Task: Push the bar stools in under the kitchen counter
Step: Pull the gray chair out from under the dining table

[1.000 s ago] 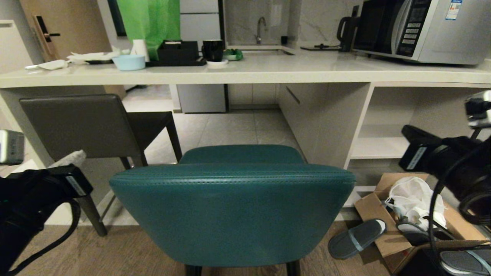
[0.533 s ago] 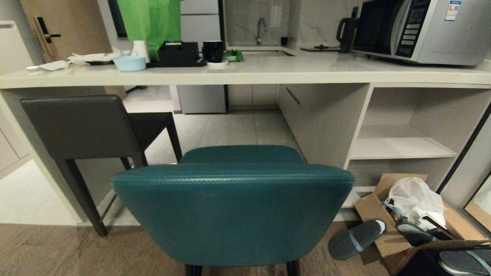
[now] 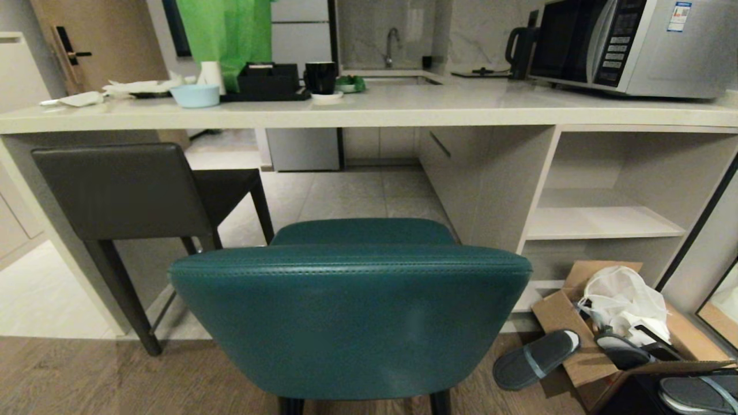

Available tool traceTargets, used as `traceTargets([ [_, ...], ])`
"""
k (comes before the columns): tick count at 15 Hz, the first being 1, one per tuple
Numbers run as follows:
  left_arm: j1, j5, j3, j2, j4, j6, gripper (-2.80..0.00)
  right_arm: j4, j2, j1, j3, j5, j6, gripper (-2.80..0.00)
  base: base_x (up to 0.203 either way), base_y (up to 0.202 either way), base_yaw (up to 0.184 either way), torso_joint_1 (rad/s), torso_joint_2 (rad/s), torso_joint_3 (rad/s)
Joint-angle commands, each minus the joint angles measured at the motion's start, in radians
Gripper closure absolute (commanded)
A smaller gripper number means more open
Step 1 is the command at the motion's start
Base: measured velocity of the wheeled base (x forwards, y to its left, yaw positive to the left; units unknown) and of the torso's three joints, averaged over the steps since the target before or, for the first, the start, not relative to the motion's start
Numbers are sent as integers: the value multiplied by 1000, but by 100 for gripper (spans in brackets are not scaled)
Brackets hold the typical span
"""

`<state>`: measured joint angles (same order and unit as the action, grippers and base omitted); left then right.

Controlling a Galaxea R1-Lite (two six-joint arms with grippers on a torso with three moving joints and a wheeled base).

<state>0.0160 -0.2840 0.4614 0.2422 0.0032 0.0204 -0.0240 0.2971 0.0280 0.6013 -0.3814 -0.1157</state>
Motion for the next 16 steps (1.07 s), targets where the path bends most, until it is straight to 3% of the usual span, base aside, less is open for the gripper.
traceTargets([
  [1, 4, -8, -24, -81, 14, 1, 0, -97, -157, -16, -10, 1, -1, 0, 0, 0, 0, 0, 0, 0],
  [4, -1, -6, -71, -112, 8, -11, 0, -198, -274, -23, -72, 29, -1, 0, 0, 0, 0, 0, 0, 0],
  [7, -11, 201, -179, -243, 26, -55, 0, -200, -297, -23, -175, 138, 59, 0, 0, 0, 0, 0, 0, 0],
  [10, -13, 291, -286, -242, 39, -70, 0, -182, -297, -23, -323, 248, 72, 0, 0, 0, 0, 0, 0, 0],
  [15, -13, 289, -469, -242, -24, -72, 0, 102, -297, -23, -598, 358, 60, 0, 0, 0, 0, 0, 0, 0],
  [16, -13, 293, -464, -242, -17, -73, 0, 69, -297, -23, -599, 372, 55, 0, 0, 0, 0, 0, 0, 0],
])
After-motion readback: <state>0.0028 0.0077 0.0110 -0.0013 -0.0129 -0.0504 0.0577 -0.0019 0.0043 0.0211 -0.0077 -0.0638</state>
